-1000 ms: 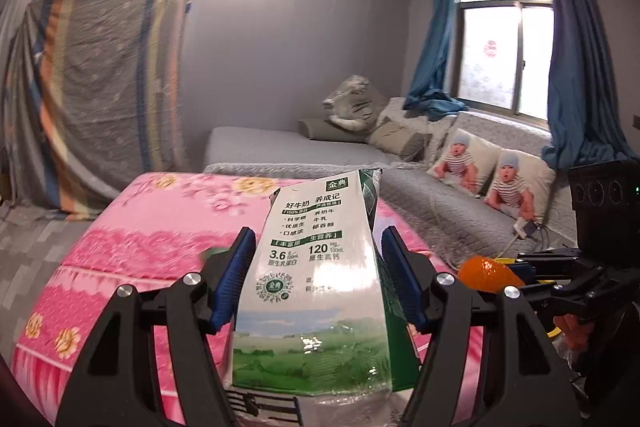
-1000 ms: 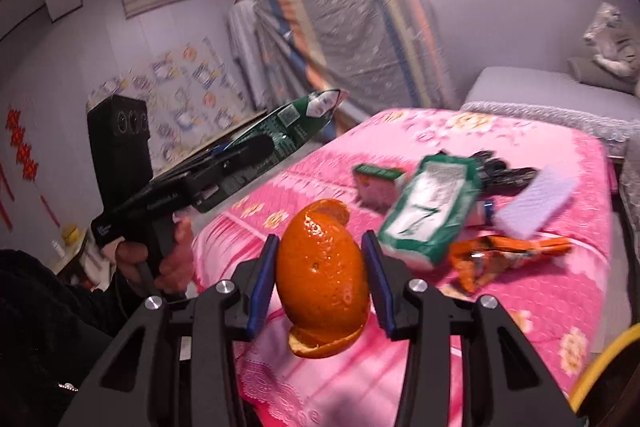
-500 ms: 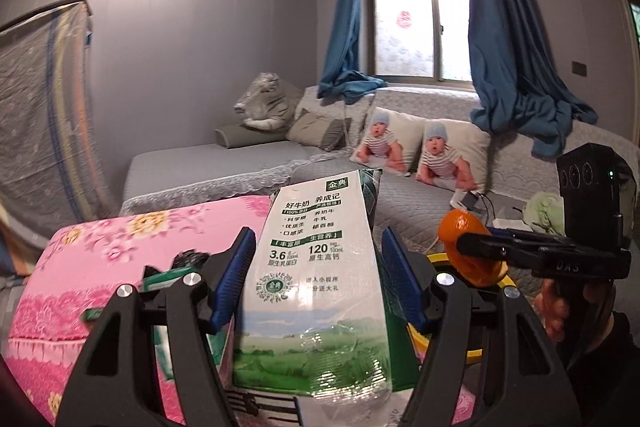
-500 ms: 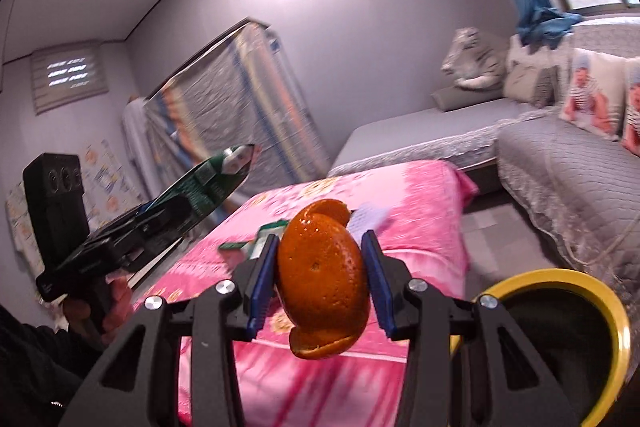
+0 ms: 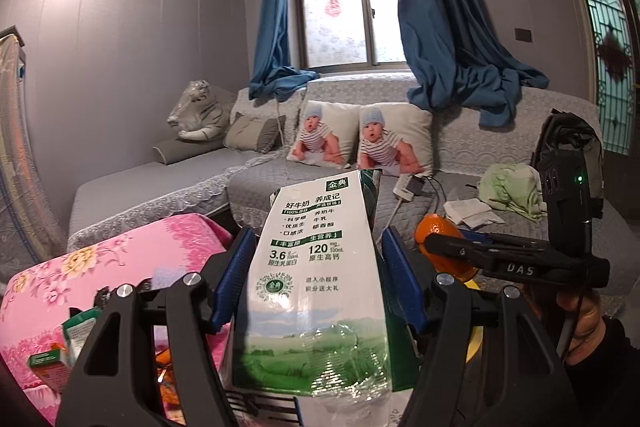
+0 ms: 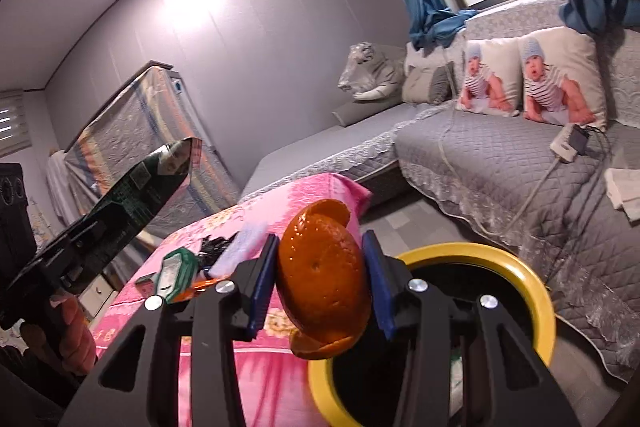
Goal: Collect trash
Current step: 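Carry the milk carton and orange to the yellow bin and release both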
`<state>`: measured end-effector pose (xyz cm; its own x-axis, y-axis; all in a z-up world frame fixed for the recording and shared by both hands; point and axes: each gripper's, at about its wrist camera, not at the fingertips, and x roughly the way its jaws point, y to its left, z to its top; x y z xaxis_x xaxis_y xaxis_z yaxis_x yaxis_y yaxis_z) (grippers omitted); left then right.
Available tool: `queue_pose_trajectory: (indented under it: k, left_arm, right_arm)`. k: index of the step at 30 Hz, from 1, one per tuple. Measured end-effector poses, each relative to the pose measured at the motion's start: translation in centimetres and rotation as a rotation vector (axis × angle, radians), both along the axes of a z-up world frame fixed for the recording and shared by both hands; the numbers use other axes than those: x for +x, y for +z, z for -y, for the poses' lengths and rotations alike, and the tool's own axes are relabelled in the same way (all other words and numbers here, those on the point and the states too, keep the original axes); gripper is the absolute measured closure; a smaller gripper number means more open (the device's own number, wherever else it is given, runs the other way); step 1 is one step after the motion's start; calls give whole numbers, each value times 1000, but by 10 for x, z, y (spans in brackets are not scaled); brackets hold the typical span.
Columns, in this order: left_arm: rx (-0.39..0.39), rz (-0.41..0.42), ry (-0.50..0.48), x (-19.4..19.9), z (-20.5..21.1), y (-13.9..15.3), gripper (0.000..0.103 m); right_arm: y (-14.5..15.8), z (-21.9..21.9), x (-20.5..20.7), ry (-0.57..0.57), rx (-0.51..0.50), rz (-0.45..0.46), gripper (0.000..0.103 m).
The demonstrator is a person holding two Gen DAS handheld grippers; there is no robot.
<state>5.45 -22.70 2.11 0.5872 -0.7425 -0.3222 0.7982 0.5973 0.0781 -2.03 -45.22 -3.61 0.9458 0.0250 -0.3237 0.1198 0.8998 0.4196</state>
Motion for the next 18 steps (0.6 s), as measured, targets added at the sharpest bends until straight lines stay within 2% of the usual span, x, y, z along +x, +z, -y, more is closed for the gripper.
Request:
queue_pose_trajectory:
  k: [14,18]
  left_arm:
    - [49,-33,-36,11,49,-25,41]
    - [81,-88,-27,29,65,-44,41]
  right_arm:
    - [-41,40,-8,-157,72,-99,63]
    - [-54,46,-6,-187,112,-147,63]
